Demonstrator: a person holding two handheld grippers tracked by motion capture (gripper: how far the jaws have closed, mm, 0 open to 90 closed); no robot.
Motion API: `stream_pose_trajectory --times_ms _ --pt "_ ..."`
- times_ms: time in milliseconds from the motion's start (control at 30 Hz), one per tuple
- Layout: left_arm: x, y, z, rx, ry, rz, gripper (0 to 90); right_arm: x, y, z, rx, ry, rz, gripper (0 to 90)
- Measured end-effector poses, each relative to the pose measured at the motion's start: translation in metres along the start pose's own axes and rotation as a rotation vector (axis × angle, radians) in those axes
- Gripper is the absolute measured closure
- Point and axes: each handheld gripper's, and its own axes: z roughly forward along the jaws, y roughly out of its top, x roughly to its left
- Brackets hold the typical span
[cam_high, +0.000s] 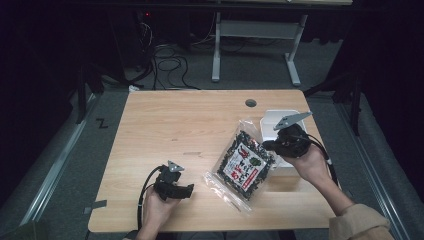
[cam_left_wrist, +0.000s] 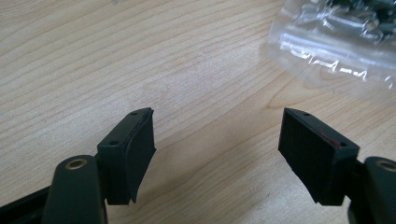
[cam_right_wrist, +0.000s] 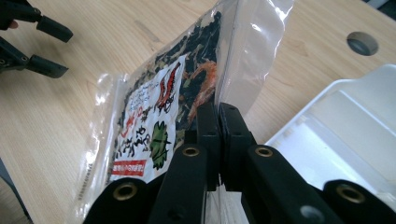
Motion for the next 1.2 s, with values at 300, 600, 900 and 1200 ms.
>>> stream_pose_trajectory --times_ms 300,600,900,1200 --pt "0.000 0.000 0.003 0.005 0.010 0.007 27.5 -0.005 -0.006 -0.023 -0.058 0.010 0.002 89.7" --pt "0.000 0.000 0.003 0.013 0.009 -0.004 27.5 0.002 -0.003 -0.022 -0.076 0.033 -0.016 89.8" --pt "0.000 -0.001 0.004 0.018 0.013 -0.002 27.7 -0.007 -0.005 -0.033 -0.105 0.025 0.004 89.7" --pt "-0.001 0.000 0.007 0.028 0.020 -0.001 27.8 -0.010 -0.007 -0.050 -0.156 0.027 -0.009 89.8"
